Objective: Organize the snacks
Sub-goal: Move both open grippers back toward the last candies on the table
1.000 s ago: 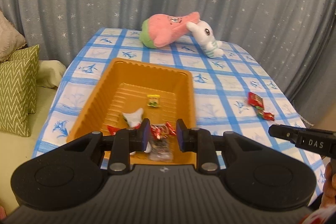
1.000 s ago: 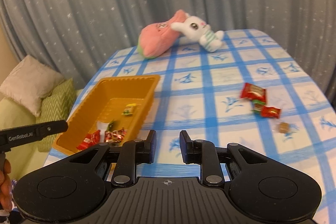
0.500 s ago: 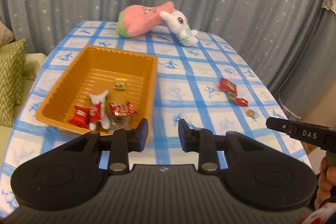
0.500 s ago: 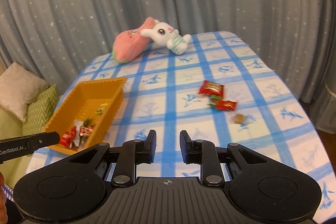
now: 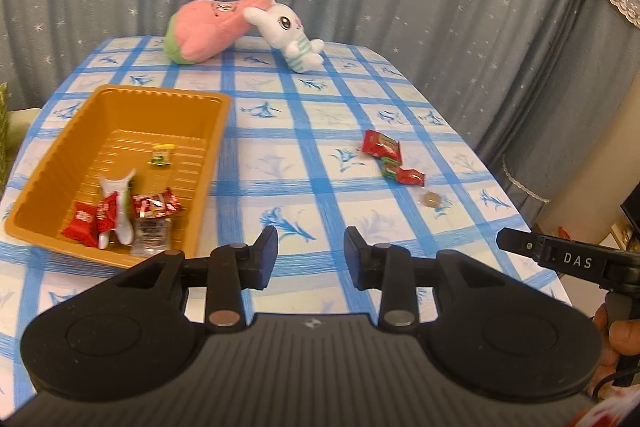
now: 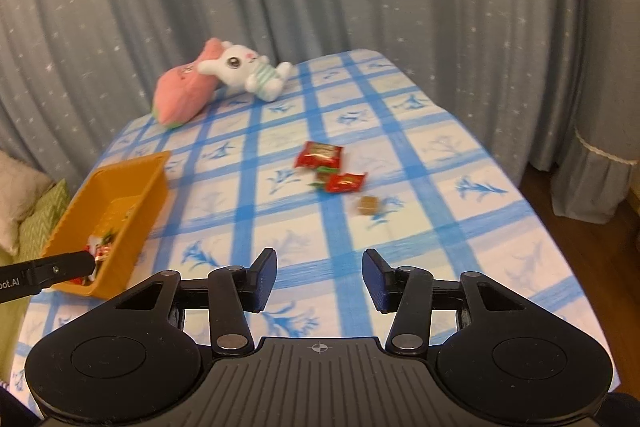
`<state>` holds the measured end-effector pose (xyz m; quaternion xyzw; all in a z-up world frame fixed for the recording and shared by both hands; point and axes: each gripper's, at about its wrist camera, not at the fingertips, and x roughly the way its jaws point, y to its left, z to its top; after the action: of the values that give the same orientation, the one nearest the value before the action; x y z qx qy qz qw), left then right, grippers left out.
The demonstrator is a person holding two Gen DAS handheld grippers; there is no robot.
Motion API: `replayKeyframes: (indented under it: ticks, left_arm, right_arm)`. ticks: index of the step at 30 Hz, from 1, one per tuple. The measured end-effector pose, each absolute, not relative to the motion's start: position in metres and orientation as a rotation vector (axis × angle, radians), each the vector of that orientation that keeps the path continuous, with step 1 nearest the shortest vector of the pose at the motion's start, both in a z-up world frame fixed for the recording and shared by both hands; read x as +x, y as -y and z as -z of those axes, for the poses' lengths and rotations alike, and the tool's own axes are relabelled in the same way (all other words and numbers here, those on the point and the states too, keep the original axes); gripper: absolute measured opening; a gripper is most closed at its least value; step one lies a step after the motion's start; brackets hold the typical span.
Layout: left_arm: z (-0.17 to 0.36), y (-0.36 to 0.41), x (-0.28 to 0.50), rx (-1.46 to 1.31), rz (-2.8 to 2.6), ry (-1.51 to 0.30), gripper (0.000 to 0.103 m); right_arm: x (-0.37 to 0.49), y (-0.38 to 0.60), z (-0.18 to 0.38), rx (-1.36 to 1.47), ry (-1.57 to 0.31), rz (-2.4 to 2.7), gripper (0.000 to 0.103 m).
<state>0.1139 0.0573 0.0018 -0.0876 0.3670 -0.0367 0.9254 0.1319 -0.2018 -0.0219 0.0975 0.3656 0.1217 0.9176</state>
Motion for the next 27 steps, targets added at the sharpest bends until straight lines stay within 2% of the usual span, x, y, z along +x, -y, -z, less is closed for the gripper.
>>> replayKeyframes:
  ticks: [14,27]
  left_arm:
    - [0.009,-0.035,0.146,-0.162,0.118,-0.778,0.035]
    - [0.032,-0.019,0.194,-0.138,0.146,-0.805,0.036]
  right_arm:
    - [0.149,0.230,0.037,0.193,-0.767,-0.206,0.048]
    - [0.207,0.232,0.068,0.057,-0.763,-0.290,0.048]
